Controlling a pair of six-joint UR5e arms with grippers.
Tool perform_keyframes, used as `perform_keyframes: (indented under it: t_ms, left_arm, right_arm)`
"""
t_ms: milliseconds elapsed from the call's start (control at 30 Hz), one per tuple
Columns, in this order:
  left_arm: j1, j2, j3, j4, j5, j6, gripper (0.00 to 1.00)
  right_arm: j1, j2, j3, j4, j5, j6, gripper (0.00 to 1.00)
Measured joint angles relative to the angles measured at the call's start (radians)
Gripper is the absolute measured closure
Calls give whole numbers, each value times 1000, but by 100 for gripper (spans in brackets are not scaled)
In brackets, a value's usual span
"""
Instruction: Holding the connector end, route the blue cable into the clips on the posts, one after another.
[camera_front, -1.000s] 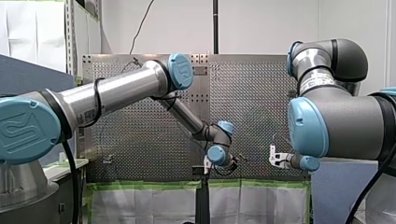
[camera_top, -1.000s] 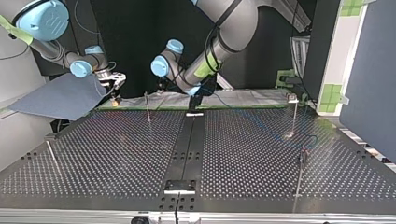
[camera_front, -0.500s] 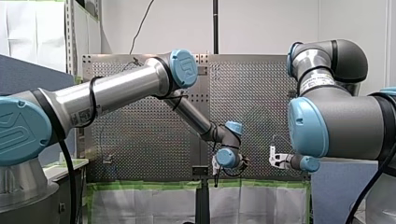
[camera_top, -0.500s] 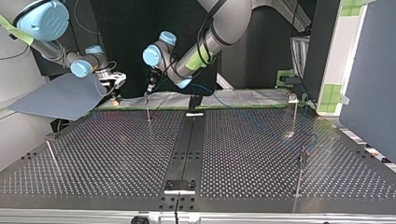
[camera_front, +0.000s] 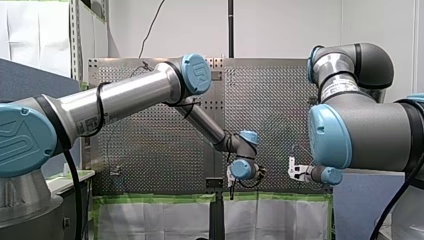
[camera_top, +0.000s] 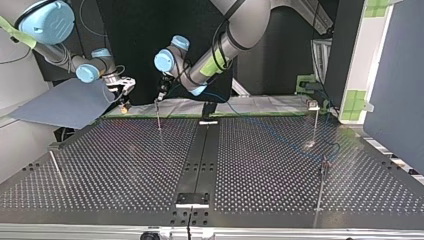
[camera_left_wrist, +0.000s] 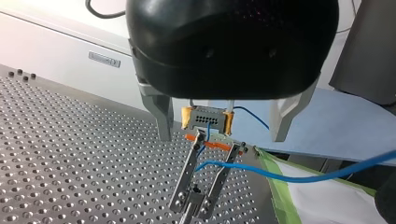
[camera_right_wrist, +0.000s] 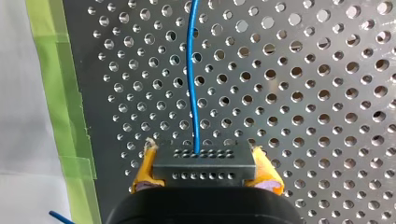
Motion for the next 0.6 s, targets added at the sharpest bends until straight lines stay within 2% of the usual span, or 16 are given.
perform_keyframes:
  t_ms: [600]
  left_arm:
    - [5,-2,0,-7,9,-21,0]
  right_arm:
    - [-1,4,-1,2,0,4,100]
